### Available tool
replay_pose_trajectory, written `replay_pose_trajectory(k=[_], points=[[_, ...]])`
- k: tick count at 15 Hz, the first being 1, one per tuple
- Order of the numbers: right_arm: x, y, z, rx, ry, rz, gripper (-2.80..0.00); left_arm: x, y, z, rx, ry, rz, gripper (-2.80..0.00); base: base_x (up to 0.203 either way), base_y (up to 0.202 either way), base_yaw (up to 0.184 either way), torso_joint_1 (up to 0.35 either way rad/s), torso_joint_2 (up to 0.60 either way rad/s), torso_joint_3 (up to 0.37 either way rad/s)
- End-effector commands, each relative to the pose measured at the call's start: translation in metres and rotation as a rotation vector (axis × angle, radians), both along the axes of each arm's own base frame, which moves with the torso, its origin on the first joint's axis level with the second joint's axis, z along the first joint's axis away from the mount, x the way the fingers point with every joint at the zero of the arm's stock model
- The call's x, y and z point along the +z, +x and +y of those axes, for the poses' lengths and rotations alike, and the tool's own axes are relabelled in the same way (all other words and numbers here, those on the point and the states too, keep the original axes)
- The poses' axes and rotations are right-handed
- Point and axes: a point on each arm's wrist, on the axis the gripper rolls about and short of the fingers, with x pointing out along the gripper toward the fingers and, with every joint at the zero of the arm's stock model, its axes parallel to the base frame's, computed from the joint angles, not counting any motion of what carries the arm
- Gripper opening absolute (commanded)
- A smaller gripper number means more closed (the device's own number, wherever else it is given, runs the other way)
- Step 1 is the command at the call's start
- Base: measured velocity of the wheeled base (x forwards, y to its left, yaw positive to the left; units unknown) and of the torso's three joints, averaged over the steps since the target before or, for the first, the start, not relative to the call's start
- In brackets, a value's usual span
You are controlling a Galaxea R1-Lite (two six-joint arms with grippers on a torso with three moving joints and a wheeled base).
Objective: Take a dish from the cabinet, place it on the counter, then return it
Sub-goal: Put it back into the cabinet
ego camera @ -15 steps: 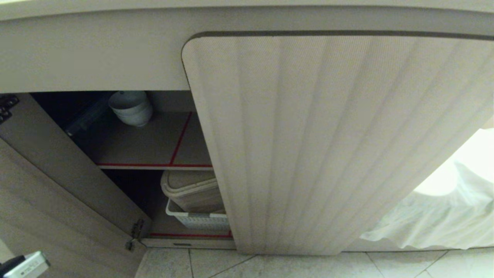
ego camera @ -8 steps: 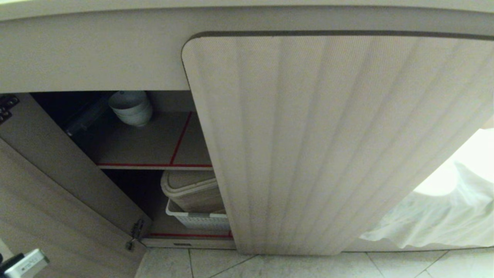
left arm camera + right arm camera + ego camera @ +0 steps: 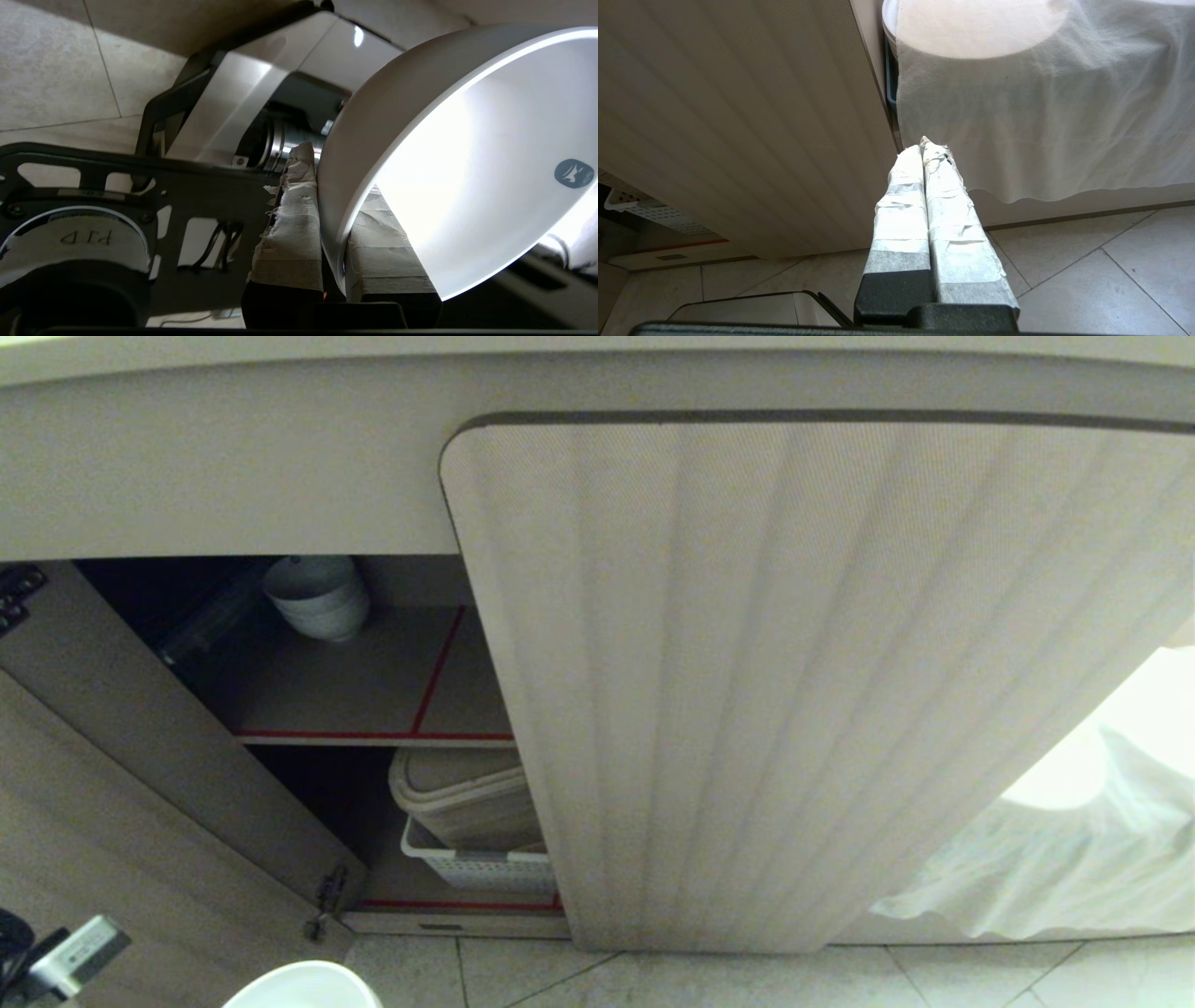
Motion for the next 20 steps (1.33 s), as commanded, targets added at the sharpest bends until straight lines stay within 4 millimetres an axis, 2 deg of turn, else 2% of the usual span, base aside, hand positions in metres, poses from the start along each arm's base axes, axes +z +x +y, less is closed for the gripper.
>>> replay_pose_trajectory(k=[1,7,12,20], points=[[0.000,0.000,0.000,-0.001,0.000,-0.001,-2.80,-0.003,0.011,-0.004,0.041,0.015,0.027,-2.80,0.000,0.000,0.000,0.000,0.00,0.000],[0.000,0.000,0.000,0.001,0.000,-0.001,-2.80,-0.006,0.035,-0.007,0.148,0.033,0.046,-2.80,0.000,0.000,0.000,0.000,0.00,0.000],[0.000,0.000,0.000,0.001,-0.001,-0.001,-2.80,-0.009,0.054,-0.013,0.163,0.033,0.040,-2.80,0.000,0.000,0.000,0.000,0.00,0.000],[0.000,0.000,0.000,-0.001,-0.001,-0.001,-2.80,-0.001,0.108,-0.029,0.208,0.035,0.025,-2.80,0.000,0.000,0.000,0.000,0.00,0.000]])
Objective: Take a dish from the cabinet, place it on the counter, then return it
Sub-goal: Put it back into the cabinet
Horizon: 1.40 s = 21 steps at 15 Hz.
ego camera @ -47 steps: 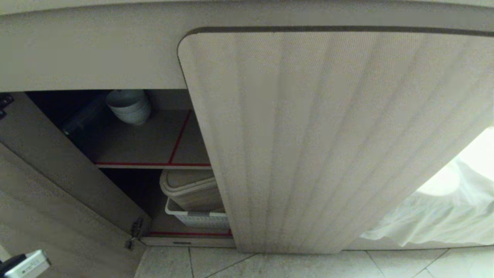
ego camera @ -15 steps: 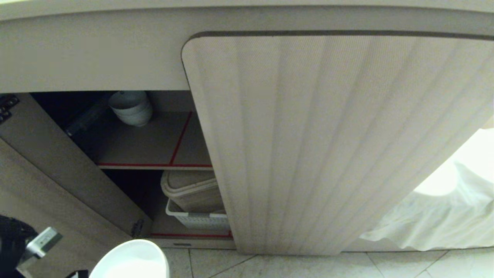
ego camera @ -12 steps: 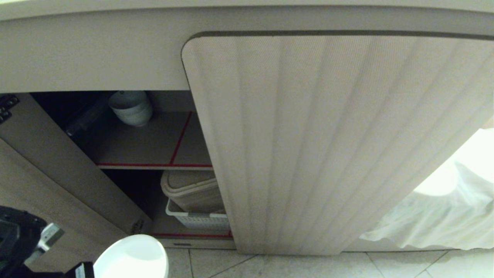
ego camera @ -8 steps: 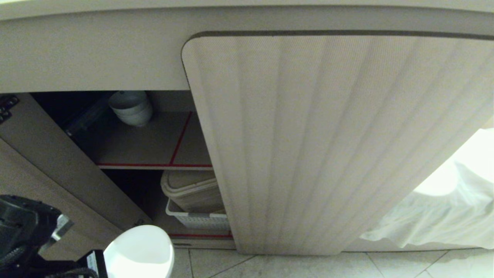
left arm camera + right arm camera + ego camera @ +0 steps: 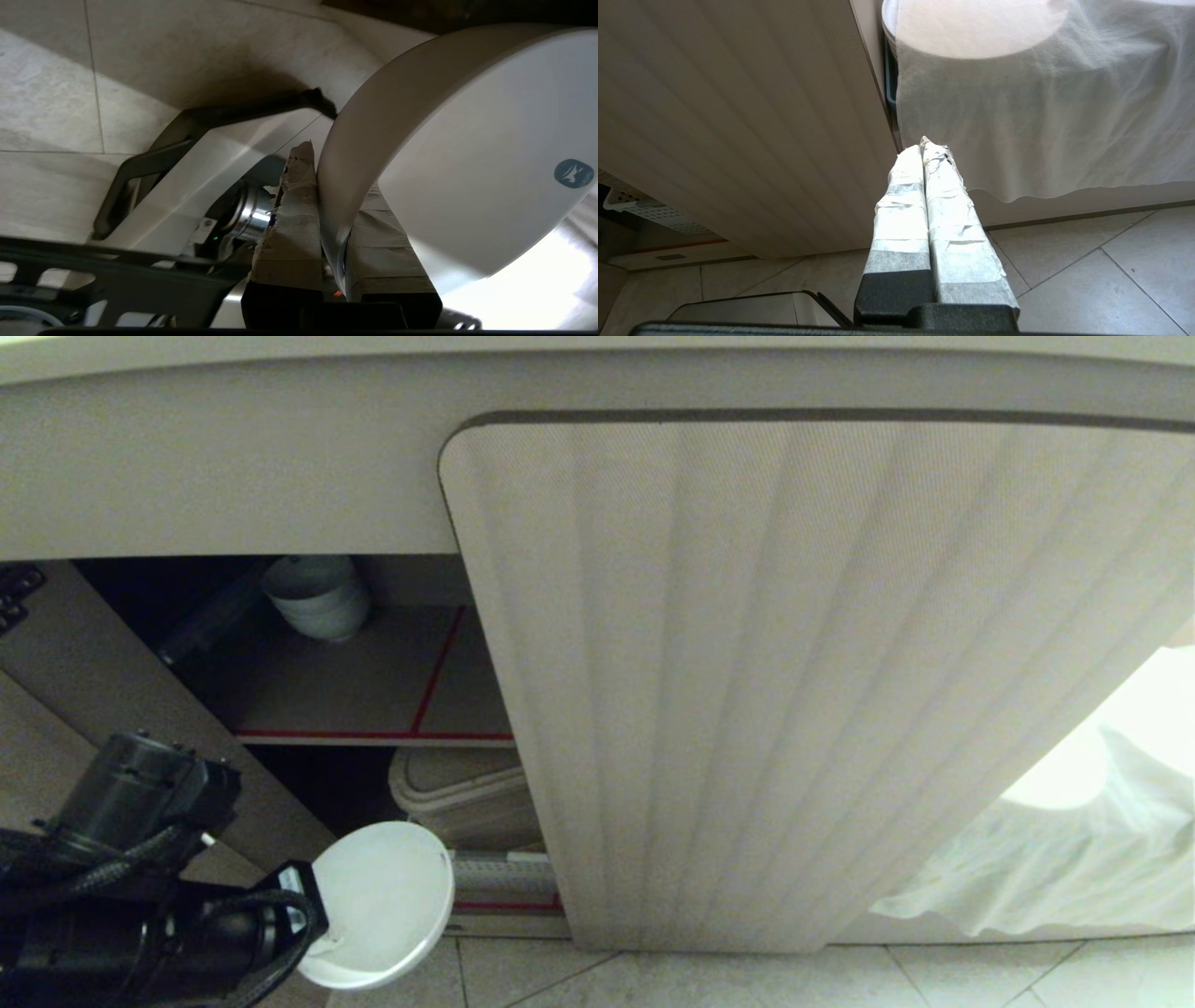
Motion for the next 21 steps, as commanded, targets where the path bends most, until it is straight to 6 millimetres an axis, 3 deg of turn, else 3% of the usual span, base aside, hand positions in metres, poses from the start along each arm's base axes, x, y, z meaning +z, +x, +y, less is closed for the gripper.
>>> replay_pose_trajectory(k=[1,10,13,21], points=[[0.000,0.000,0.000,0.000,0.002,-0.001,-2.80,0.000,0.019,-0.005,0.026,-0.003,0.020,-2.80,0.000,0.000,0.000,0.000,0.00,0.000],[0.000,0.000,0.000,0.001,0.001,-0.001,-2.80,0.004,0.050,-0.017,0.110,-0.041,0.028,-2.80,0.000,0.000,0.000,0.000,0.00,0.000],[0.000,0.000,0.000,-0.001,0.001,-0.001,-2.80,0.006,0.057,-0.019,0.133,-0.090,-0.042,-2.80,0.000,0.000,0.000,0.000,0.00,0.000],[0.000,0.000,0.000,-0.001,0.001,-0.001,-2.80,0.004,0.062,-0.019,0.240,-0.134,-0.112,-2.80,0.000,0.000,0.000,0.000,0.00,0.000]])
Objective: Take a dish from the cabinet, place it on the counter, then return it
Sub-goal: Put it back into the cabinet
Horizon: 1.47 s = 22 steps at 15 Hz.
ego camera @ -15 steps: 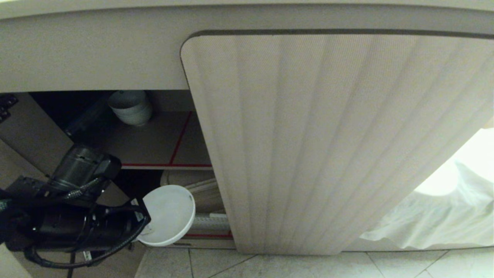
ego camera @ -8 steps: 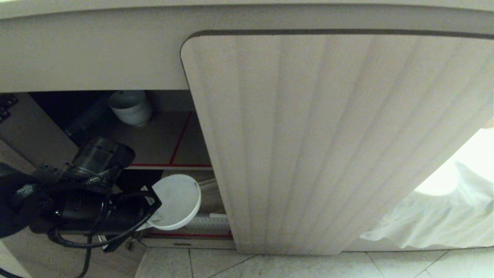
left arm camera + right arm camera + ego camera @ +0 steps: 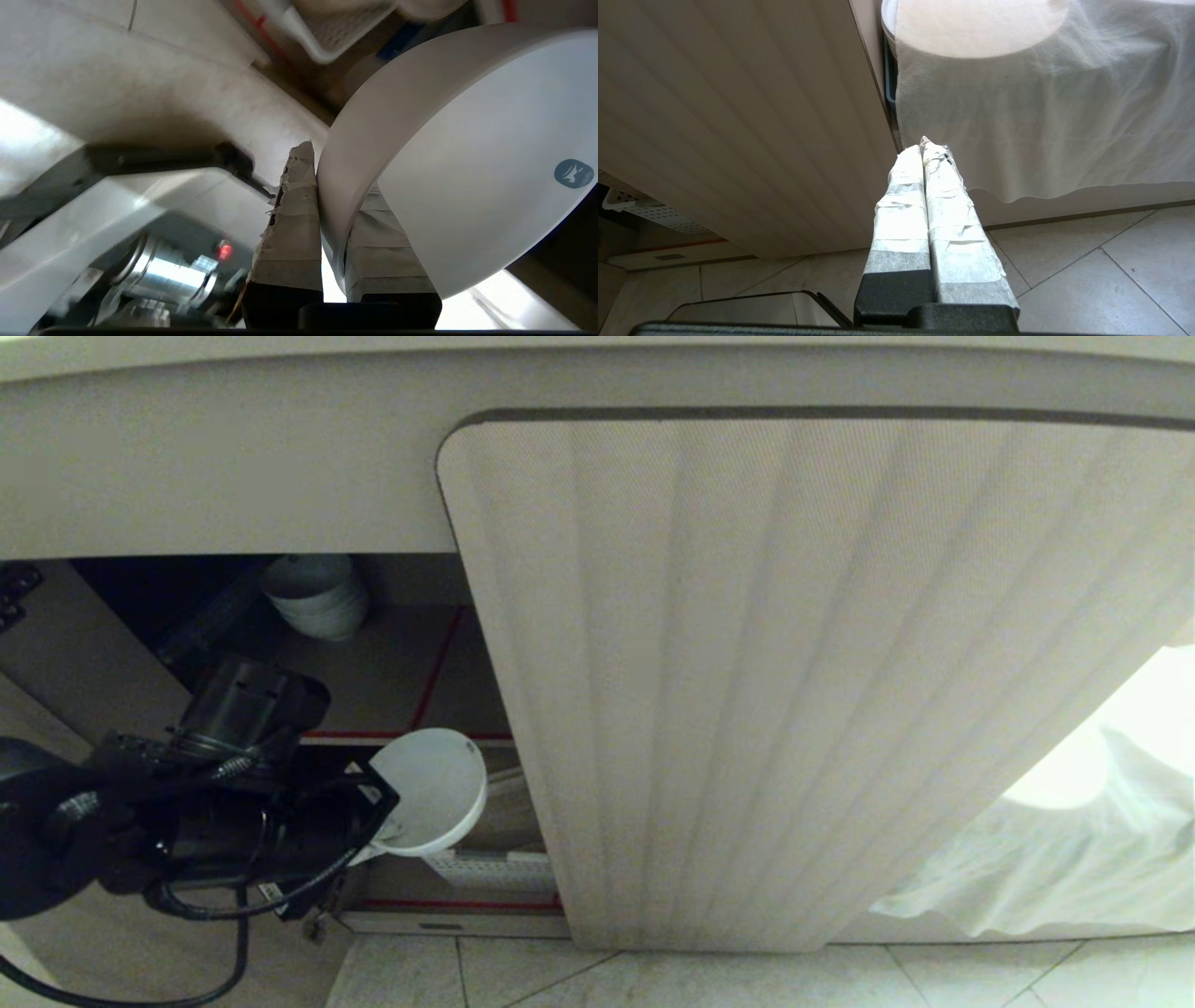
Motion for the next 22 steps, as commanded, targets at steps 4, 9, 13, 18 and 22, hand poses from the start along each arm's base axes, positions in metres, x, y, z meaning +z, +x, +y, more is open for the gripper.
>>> replay_pose_trajectory(k=[4,9,13,18,22], points=[[0.000,0.000,0.000,0.000,0.001,-0.001,-2.80,-0.002,0.001,0.001,0.034,0.012,-0.037,-2.80,0.000,0.000,0.000,0.000,0.00,0.000],[0.000,0.000,0.000,0.000,0.001,-0.001,-2.80,0.002,0.008,0.007,0.059,0.015,-0.049,-2.80,0.000,0.000,0.000,0.000,0.00,0.000],[0.000,0.000,0.000,0.000,0.001,-0.001,-2.80,0.004,0.014,0.006,0.057,0.005,-0.055,-2.80,0.000,0.000,0.000,0.000,0.00,0.000],[0.000,0.000,0.000,0.000,0.001,-0.001,-2.80,0.003,0.018,0.006,0.060,0.020,-0.018,-2.80,0.000,0.000,0.000,0.000,0.00,0.000],[0.000,0.000,0.000,0.000,0.001,-0.001,-2.80,0.006,0.025,0.006,0.050,0.043,0.007,-2.80,0.000,0.000,0.000,0.000,0.00,0.000]])
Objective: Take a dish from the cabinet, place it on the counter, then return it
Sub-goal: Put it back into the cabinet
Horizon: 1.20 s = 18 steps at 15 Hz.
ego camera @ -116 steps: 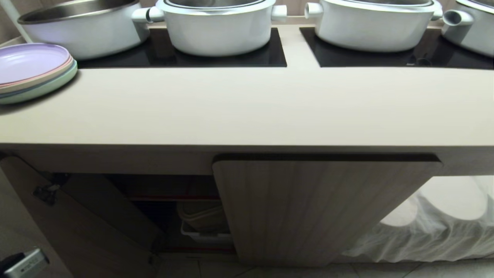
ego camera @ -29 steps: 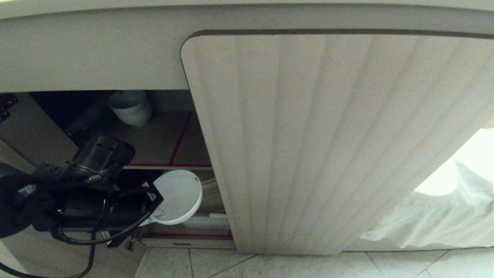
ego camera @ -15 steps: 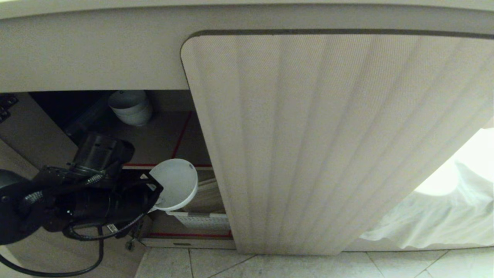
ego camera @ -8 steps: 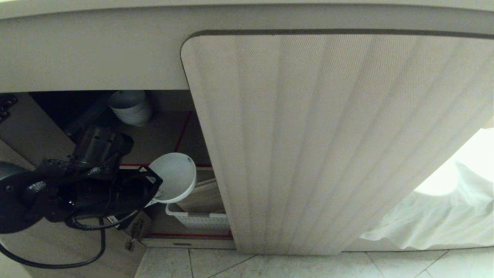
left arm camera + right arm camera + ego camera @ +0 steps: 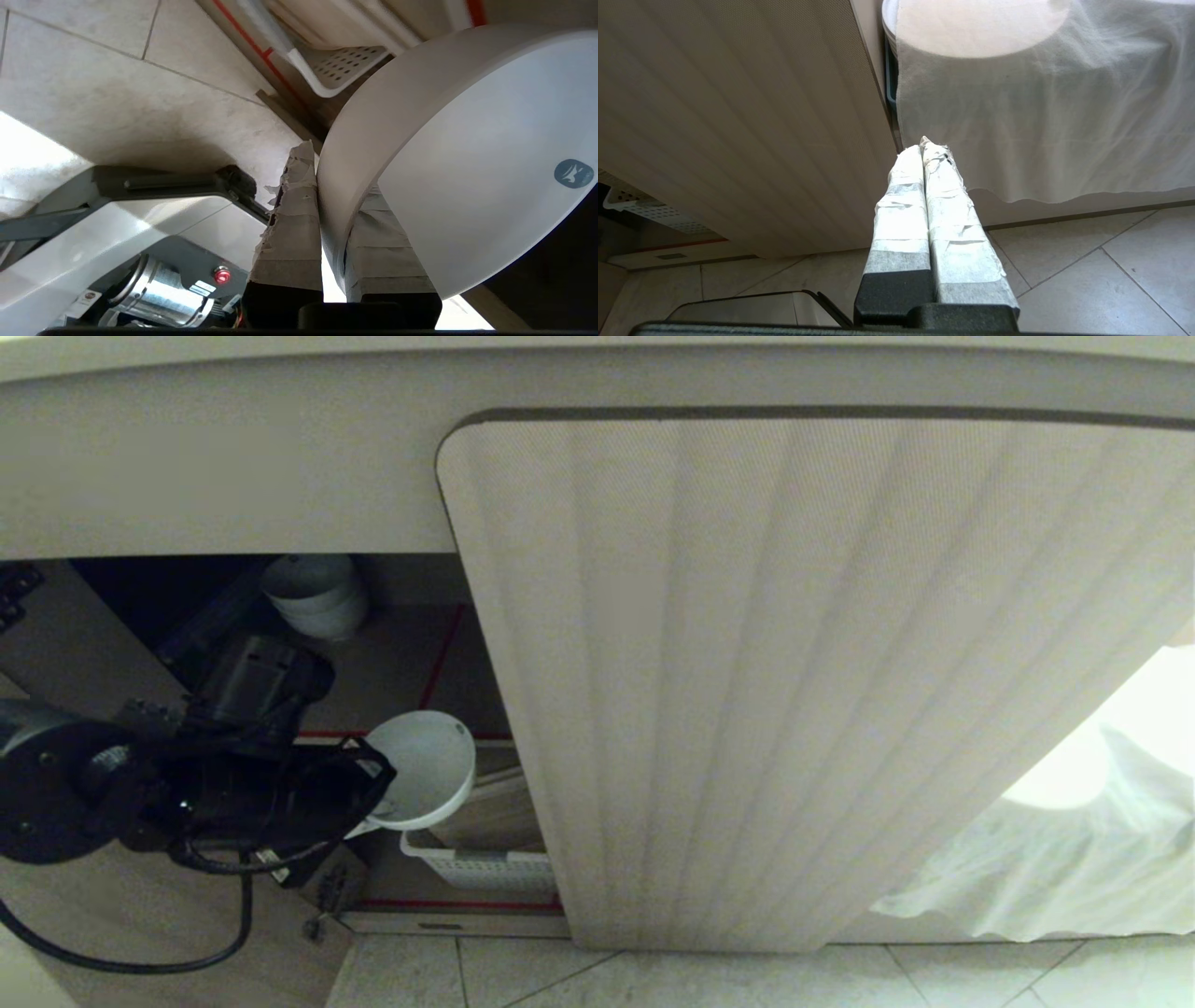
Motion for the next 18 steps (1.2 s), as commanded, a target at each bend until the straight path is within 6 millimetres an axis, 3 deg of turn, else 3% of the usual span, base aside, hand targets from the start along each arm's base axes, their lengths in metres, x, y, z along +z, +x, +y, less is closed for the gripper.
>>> replay_pose_trajectory(k=[1,8,18], points=[[0.000,0.000,0.000,0.000,0.001,0.000,-2.80,0.001,0.005,-0.001,0.001,0.002,0.002,-2.80,0.000,0.000,0.000,0.000,0.00,0.000],[0.000,0.000,0.000,0.000,0.001,0.000,-2.80,0.004,0.026,0.009,0.055,0.003,-0.013,-2.80,0.000,0.000,0.000,0.000,0.00,0.000],[0.000,0.000,0.000,0.000,0.001,0.000,-2.80,0.000,0.051,0.007,0.084,-0.021,-0.040,-2.80,0.000,0.000,0.000,0.000,0.00,0.000]])
